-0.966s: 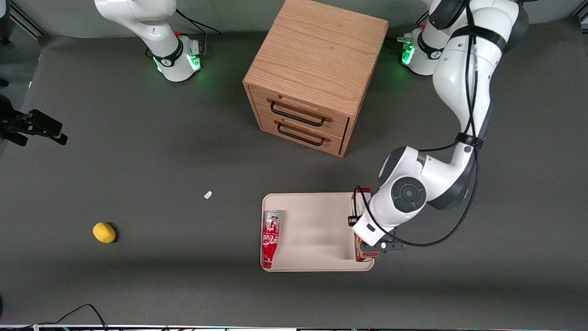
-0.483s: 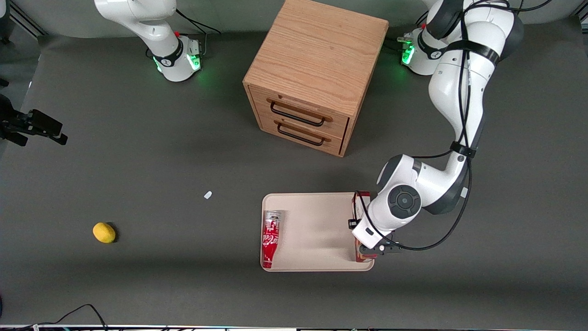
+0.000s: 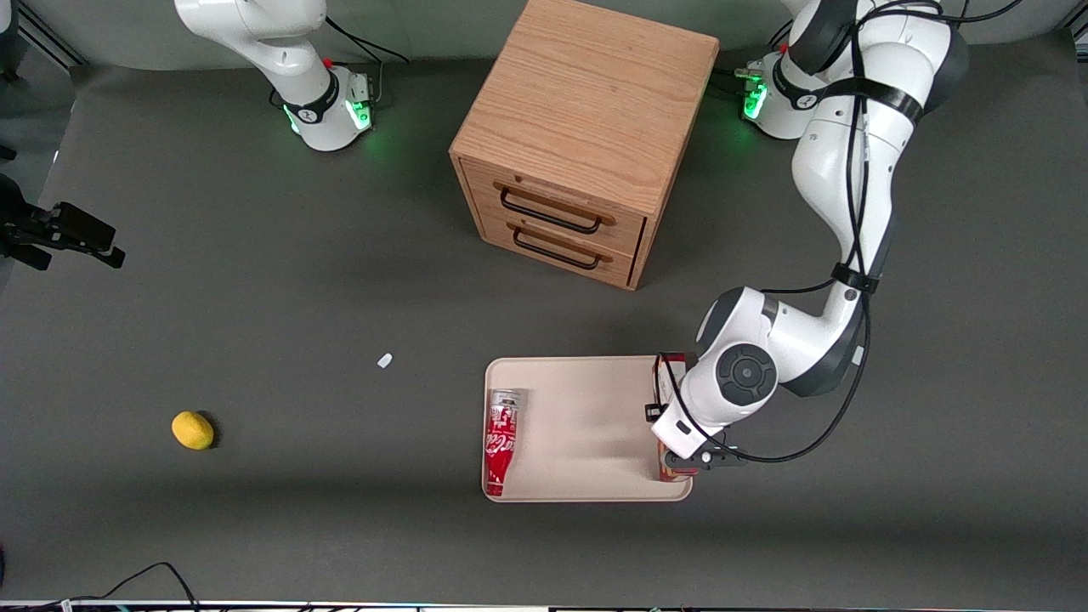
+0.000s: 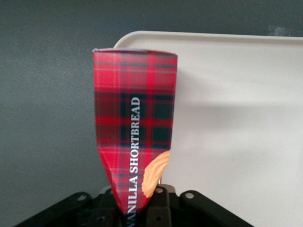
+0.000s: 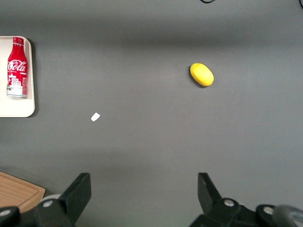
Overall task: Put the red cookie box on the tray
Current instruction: 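Lower the box onto the tray and open the left gripper, then raise the open left gripper away from the tray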
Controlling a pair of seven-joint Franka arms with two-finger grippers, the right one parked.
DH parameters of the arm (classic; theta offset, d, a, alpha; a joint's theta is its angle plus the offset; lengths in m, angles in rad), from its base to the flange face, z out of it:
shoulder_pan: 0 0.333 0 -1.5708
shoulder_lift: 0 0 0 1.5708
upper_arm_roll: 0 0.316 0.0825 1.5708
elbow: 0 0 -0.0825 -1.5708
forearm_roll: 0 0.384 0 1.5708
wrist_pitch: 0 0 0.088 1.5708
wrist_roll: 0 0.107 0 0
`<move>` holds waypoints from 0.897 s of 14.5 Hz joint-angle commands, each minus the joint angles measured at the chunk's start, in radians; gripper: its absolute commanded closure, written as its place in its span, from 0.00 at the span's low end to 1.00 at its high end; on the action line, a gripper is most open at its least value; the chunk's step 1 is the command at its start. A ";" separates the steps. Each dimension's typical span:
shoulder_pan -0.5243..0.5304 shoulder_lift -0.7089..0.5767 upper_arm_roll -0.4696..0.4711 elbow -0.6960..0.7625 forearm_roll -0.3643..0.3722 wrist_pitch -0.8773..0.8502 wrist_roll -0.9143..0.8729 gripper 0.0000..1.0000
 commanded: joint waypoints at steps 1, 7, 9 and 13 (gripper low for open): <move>-0.001 -0.024 0.019 -0.063 0.064 0.114 -0.016 0.00; 0.000 -0.033 0.019 -0.080 0.062 0.152 -0.026 0.00; 0.000 -0.048 0.019 -0.082 0.059 0.149 -0.026 0.00; 0.017 -0.138 0.018 -0.114 0.054 0.124 -0.023 0.00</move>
